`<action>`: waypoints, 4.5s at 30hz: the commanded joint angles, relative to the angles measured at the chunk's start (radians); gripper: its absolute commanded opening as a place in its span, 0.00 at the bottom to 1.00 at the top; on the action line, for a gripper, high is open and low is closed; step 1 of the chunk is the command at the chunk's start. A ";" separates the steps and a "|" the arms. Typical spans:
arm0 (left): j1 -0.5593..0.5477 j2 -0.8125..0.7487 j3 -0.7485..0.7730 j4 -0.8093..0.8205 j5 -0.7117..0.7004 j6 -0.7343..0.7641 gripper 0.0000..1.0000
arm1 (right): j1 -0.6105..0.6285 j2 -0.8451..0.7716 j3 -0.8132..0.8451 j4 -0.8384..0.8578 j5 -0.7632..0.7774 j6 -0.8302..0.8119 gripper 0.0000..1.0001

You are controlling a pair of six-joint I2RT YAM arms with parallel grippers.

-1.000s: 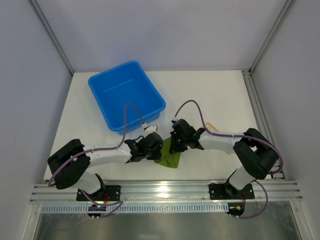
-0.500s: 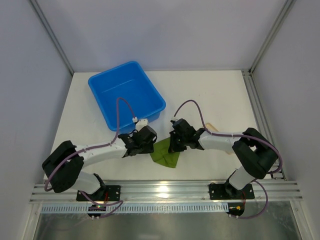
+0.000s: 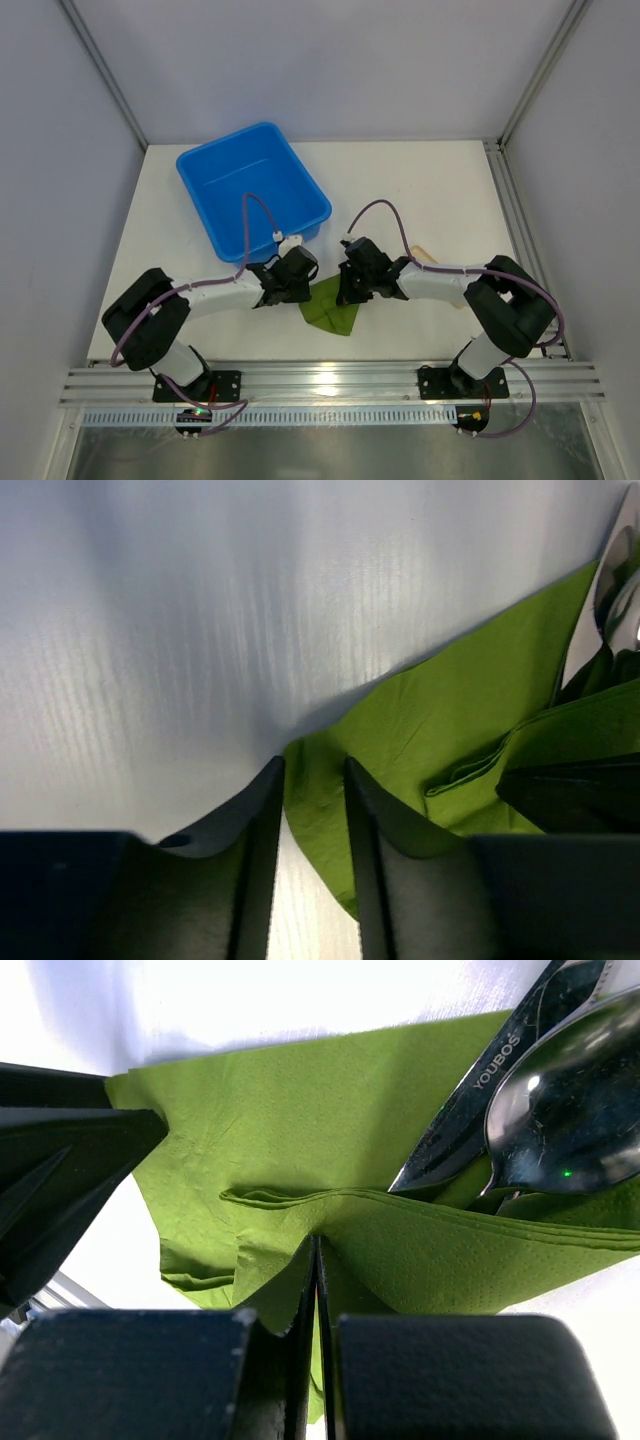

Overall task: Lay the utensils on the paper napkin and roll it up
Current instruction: Roll the napkin at the center of the board.

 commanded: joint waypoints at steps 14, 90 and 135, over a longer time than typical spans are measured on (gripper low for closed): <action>0.009 -0.072 -0.013 0.056 0.150 -0.007 0.00 | -0.002 0.032 -0.022 -0.029 0.034 -0.028 0.04; -0.191 0.060 0.104 0.283 0.210 -0.257 0.00 | 0.047 -0.336 -0.357 0.094 0.025 0.171 0.04; -0.206 0.210 0.234 0.271 0.228 -0.217 0.00 | 0.101 -0.688 -0.452 -0.110 0.120 0.285 0.04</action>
